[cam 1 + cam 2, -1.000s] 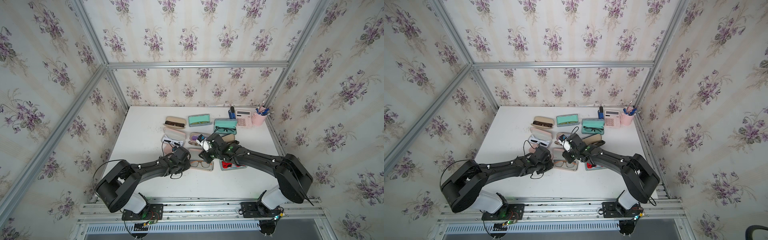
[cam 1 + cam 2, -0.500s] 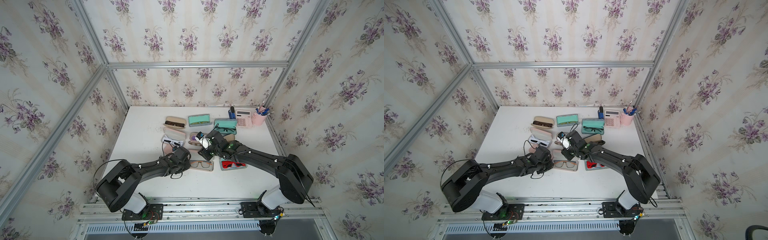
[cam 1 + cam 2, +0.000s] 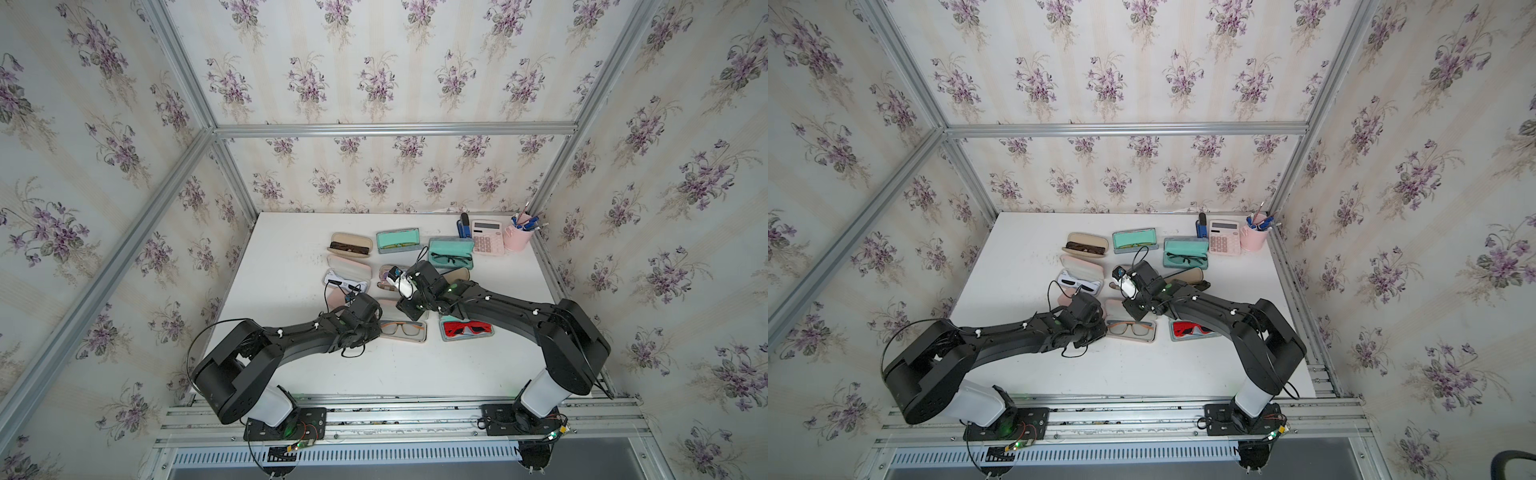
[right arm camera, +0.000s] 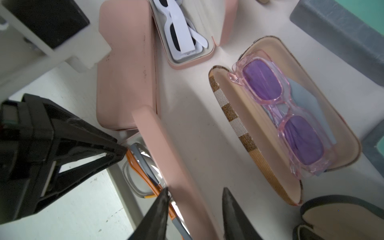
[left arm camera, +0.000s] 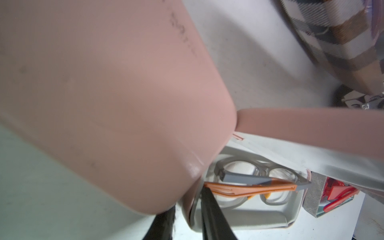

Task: Close the glasses case
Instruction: Close the glasses case at the center of the board.

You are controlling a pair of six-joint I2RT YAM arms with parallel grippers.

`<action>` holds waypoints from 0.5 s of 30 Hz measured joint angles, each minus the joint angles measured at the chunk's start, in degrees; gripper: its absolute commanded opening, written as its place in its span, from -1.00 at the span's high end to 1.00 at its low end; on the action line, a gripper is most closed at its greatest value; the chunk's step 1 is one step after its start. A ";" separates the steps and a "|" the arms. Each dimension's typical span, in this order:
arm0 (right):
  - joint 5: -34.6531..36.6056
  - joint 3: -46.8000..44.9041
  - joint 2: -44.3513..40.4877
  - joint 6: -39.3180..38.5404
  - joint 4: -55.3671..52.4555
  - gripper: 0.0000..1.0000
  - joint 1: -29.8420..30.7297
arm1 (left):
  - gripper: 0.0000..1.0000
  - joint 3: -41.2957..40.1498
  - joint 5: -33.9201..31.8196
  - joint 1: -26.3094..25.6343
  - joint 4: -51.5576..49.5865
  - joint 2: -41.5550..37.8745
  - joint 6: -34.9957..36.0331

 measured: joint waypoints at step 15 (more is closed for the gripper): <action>0.35 -3.89 -1.22 -1.11 0.66 0.64 0.09 | 0.52 -0.04 -1.18 0.07 0.04 0.00 0.00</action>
